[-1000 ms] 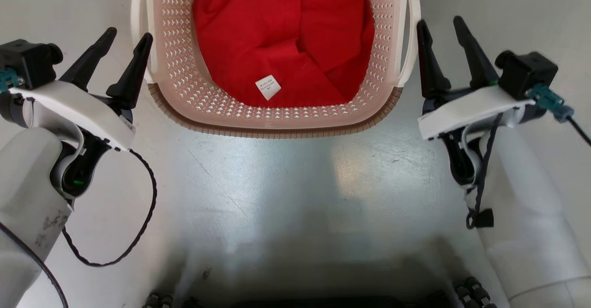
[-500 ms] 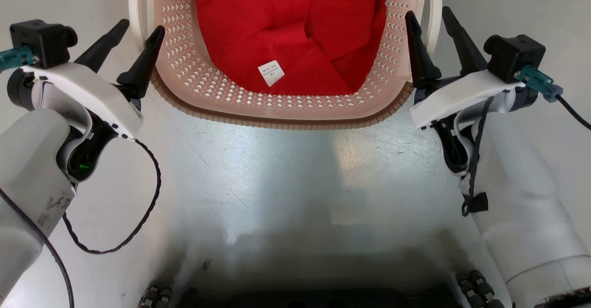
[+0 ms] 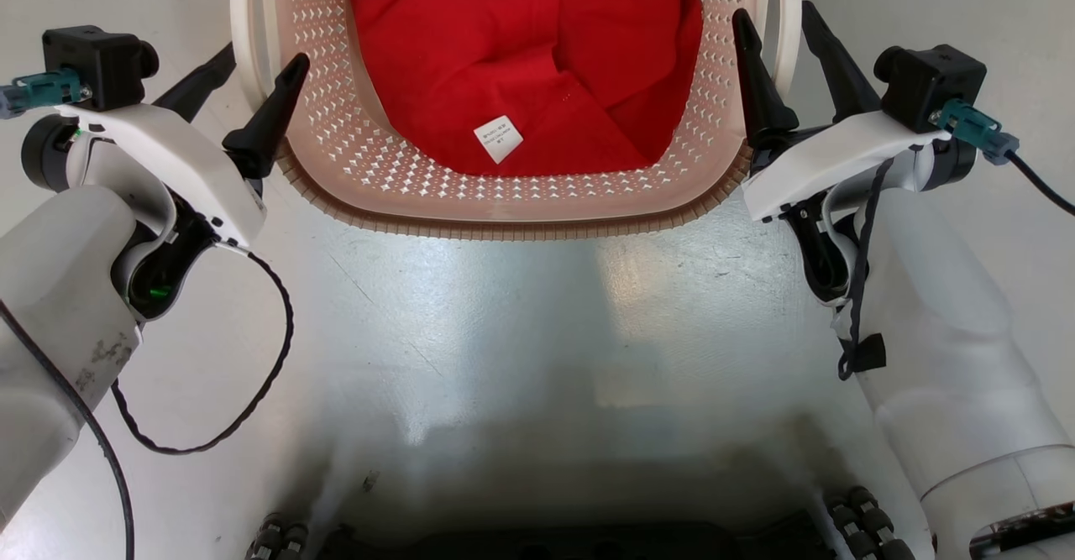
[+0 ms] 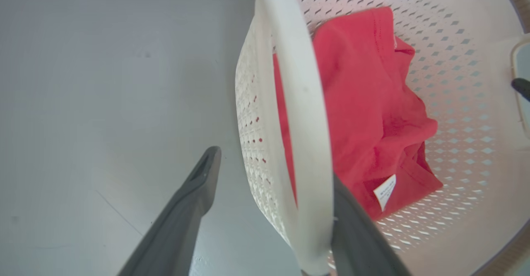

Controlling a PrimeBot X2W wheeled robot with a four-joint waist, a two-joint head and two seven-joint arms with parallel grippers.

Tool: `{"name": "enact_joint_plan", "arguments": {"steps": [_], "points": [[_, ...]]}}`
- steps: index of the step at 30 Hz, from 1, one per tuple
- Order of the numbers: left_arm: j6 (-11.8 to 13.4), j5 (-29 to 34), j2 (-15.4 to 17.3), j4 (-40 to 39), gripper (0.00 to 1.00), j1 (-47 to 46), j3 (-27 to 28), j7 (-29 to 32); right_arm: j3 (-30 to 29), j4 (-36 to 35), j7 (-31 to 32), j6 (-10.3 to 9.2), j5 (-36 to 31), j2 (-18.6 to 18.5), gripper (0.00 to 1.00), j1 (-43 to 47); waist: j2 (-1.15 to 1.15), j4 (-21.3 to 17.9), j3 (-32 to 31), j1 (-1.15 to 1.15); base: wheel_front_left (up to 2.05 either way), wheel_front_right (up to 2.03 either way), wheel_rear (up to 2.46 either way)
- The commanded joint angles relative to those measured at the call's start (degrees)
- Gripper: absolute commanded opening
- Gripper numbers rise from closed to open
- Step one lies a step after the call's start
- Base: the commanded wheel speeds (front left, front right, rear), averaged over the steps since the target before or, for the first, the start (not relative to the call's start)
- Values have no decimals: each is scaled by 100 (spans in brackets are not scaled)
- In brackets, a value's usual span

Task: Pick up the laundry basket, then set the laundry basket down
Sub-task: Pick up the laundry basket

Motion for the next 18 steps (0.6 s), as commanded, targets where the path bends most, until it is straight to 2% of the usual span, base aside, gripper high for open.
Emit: {"name": "enact_joint_plan", "arguments": {"steps": [1, 4, 5, 6, 7, 8, 9, 11, 12, 18], "points": [[-34, -69, 254, 20, 100, -62, 81, -29, 89, -7, 5, -9, 28, 73, 100, 224, 0, -2, 0, 0, 0, 0, 0], [-34, -184, 232, 67, 100, -134, -61, -29, 117, 93, 5, -9, 82, 73, 100, 193, 0, 1, 2, 0, 0, 0, 0], [-34, -211, 221, 83, 95, -155, -95, -29, 140, 113, 5, -9, 99, 73, 100, 178, 0, 5, 4, 0, 0, 0, 0], [-34, -232, 210, 100, 58, -172, -128, -29, 170, 123, 5, -9, 119, 73, 100, 165, 0, 9, 6, 0, 0, 0, 0], [-34, -249, 200, 116, 38, -188, -158, -29, 199, 128, 5, -9, 139, 73, 93, 155, 0, 13, 5, 0, 0, 0, 0], [-34, -265, 192, 129, 9, -200, -182, -29, 228, 131, 5, -9, 156, 73, 51, 148, 0, 15, 2, 0, 0, 0, 0], [-34, -283, 186, 140, 0, -209, -204, -29, 254, 135, 5, -9, 172, 73, 42, 142, 0, 14, -3, 0, 0, 0, 0], [-34, -315, 180, 149, 0, -219, -260, -29, 305, 140, 5, -9, 203, 73, 24, 129, 0, 10, -12, 0, 0, 0, 0], [-34, -328, 181, 149, 0, -226, -285, -29, 327, 140, 5, -9, 219, 73, 2, 123, 0, 7, -19, 0, 0, 0, 0], [-34, -366, 203, 113, 0, -264, -364, -29, 410, 119, 5, -9, 298, 73, 0, 99, 0, -1, -65, 0, 0, 0, 0]]}}
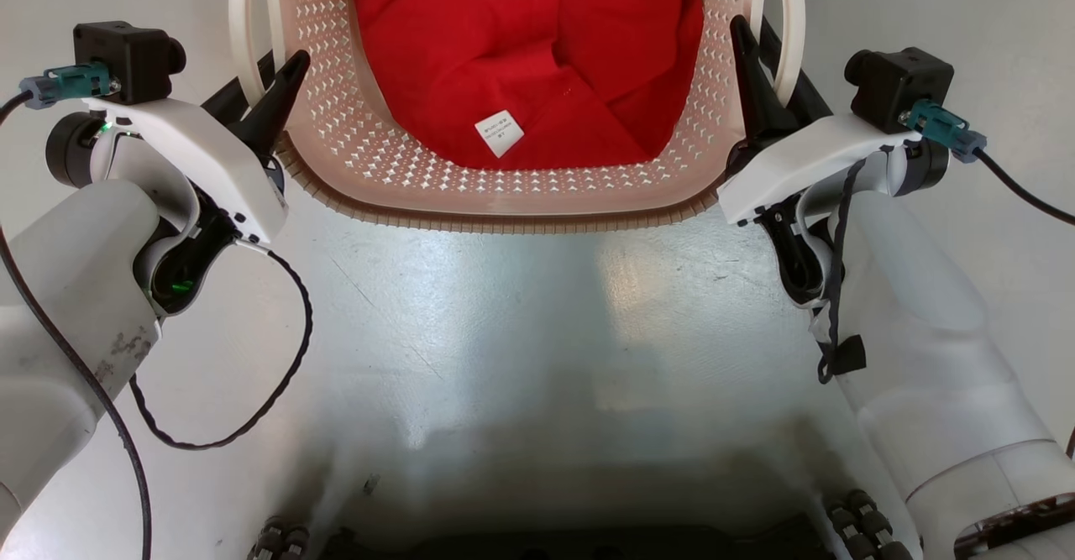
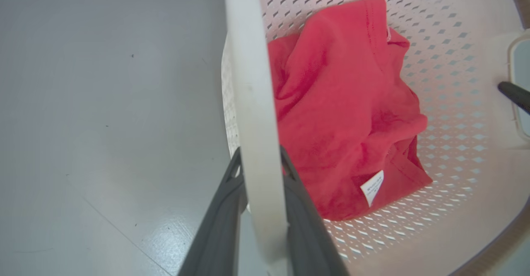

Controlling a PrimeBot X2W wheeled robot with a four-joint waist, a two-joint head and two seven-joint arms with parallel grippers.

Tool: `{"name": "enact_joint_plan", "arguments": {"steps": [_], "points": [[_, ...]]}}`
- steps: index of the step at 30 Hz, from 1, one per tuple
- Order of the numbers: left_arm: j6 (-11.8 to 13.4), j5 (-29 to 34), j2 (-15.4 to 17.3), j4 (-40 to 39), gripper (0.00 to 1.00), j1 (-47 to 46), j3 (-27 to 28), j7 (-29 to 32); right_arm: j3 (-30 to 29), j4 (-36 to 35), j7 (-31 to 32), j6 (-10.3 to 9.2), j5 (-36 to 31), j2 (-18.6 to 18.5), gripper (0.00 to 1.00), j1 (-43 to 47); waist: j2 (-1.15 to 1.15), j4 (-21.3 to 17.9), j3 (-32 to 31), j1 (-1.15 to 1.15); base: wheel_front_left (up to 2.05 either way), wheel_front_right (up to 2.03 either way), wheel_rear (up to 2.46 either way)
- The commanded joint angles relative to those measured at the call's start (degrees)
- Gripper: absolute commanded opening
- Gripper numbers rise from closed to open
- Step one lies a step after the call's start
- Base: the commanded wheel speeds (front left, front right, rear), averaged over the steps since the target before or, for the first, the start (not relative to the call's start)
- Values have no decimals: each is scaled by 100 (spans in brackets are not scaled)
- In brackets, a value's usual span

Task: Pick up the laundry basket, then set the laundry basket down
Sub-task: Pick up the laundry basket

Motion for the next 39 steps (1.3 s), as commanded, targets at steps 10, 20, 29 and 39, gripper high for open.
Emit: {"name": "enact_joint_plan", "arguments": {"steps": [10, 20, 29, 39], "points": [[-15, -100, 353, 32, 0, 3, 101, -21, 182, 62, -27, 45, 93, -34, 0, 170, 0, -2, -140, 0, 0, 0, 0], [-15, -258, 300, 185, 0, 195, -2, -21, 302, 230, -27, 45, 233, -34, 0, 217, 0, 1, -379, 0, 0, 0, 0], [-15, -368, 318, 234, 0, 459, -123, -21, 734, 540, -27, 45, 606, -34, 0, 330, 0, -56, -864, 0, 0, 0, 0], [-15, -532, 249, 306, 0, 852, -197, 145, 1344, 1261, -27, 45, 1287, -34, 0, 445, 0, -92, -1635, 0, 0, 0, 0]]}}
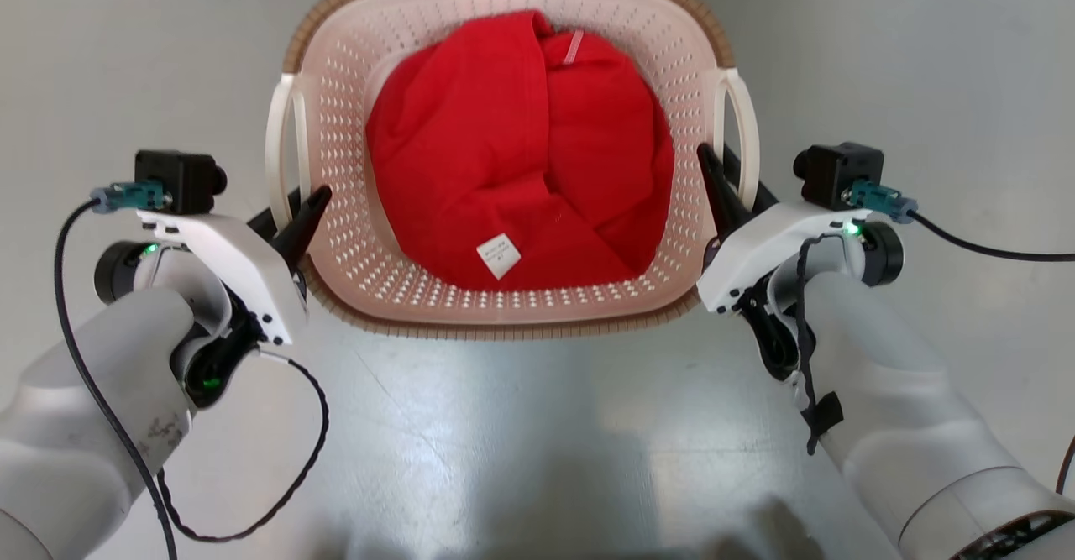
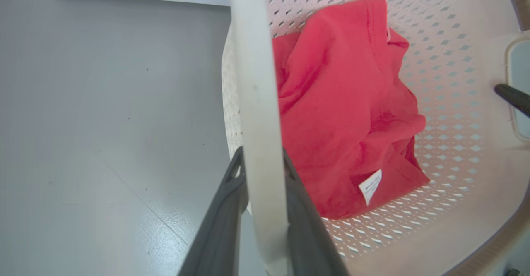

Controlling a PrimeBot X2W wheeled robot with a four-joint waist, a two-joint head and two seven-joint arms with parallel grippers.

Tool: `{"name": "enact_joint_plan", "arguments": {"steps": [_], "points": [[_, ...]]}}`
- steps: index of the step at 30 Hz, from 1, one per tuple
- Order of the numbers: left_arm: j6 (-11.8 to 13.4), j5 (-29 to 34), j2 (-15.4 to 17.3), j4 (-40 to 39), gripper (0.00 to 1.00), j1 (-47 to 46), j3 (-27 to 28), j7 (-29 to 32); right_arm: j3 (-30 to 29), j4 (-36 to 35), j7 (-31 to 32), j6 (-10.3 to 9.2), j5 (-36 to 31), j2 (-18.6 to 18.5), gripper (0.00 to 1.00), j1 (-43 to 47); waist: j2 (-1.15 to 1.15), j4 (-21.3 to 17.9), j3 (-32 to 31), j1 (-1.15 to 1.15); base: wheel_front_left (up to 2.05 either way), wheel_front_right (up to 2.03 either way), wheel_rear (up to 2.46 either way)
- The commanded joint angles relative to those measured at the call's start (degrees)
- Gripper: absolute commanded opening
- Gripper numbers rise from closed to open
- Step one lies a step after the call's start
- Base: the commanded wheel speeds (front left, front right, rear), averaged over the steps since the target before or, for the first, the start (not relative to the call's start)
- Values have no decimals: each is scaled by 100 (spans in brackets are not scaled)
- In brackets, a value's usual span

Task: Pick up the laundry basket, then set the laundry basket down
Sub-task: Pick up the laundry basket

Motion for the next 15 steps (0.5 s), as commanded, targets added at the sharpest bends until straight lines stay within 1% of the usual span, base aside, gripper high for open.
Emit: {"name": "enact_joint_plan", "arguments": {"steps": [1, 3, 4, 9, 15], "points": [[-18, -26, 348, 119, 0, 122, 142, -11, 229, 161, -28, 44, 196, -40, 0, 328, 0, -17, -336, 0, 0, 0, 0], [-18, -46, 325, 148, 0, 168, 139, 15, 296, 230, -28, 44, 267, -40, 0, 331, 0, -21, -418, 0, 0, 0, 0], [-18, -93, 281, 204, 0, 270, 134, 87, 431, 364, -28, 44, 417, -40, 0, 349, 0, -33, -584, 0, 0, 0, 0], [-18, -181, 156, 338, 0, 554, 125, 299, 875, 666, -28, 44, 876, -40, 0, 468, 0, -86, -1027, 0, 0, 0, 0], [-18, -266, -33, 542, 0, 896, 119, 521, 1444, 838, 136, 44, 1445, -40, 0, 652, 0, -174, -1599, 0, 0, 0, 0]]}}
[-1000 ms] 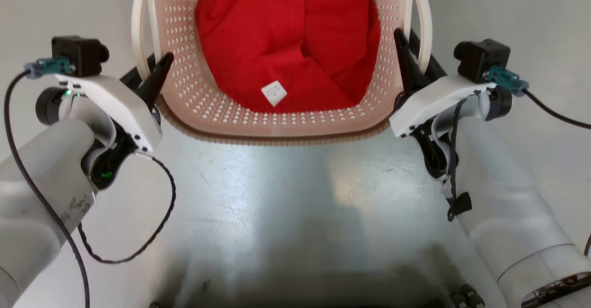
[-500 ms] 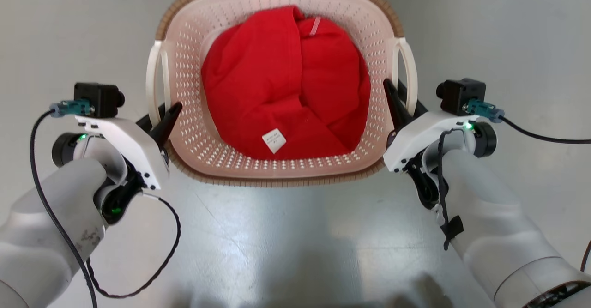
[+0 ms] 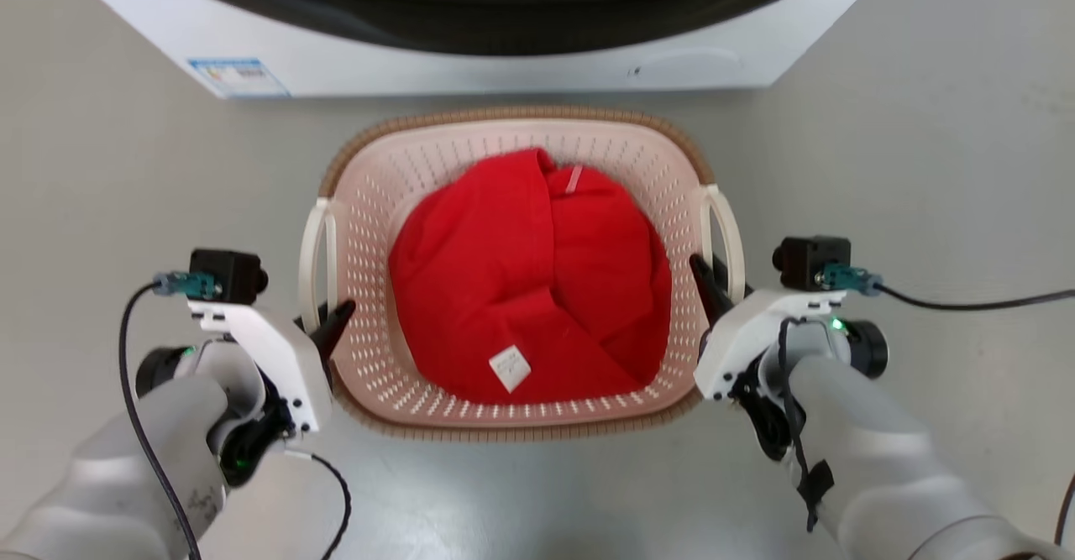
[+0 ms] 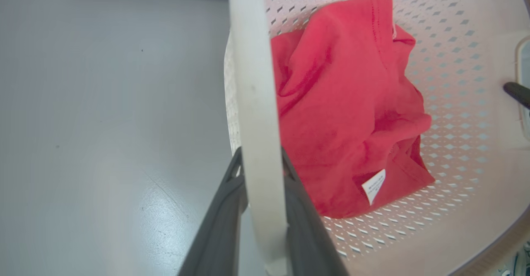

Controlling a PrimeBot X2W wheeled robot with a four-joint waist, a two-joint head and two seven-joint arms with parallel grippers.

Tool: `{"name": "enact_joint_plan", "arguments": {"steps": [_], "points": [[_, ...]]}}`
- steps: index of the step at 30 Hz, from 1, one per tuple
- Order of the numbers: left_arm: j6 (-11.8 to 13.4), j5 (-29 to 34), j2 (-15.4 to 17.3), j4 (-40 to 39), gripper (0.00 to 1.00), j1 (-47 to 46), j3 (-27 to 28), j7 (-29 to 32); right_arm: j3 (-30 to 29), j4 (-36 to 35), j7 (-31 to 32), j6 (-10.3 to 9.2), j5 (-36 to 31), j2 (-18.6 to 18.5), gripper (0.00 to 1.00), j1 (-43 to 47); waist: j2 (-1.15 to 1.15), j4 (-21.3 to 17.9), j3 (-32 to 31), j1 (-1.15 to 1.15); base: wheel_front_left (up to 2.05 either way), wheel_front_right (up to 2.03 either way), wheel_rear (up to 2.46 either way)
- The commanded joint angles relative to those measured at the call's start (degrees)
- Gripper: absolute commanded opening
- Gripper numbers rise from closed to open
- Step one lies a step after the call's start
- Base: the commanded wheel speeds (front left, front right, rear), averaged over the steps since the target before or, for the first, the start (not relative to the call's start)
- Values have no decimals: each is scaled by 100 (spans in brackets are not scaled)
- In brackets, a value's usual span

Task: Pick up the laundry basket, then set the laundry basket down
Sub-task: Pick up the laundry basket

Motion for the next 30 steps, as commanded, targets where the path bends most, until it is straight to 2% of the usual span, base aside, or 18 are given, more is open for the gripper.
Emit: {"name": "enact_joint_plan", "arguments": {"steps": [1, 15, 30], "points": [[-18, -69, 306, 119, 0, 81, 139, 17, 175, 61, 57, 43, 155, -93, 0, 275, 0, -78, -359, 0, 0, 0, 0], [-18, -209, -166, 599, 0, 597, 135, 395, 1010, 242, 645, 43, 1009, -93, 0, 599, 0, -141, -1426, 0, 0, 0, 0], [-18, -399, -975, 1537, 0, 1216, 133, 909, 1668, 348, 1134, 43, 1788, -93, 0, 1161, 0, 19, -2522, 0, 0, 0, 0]]}}
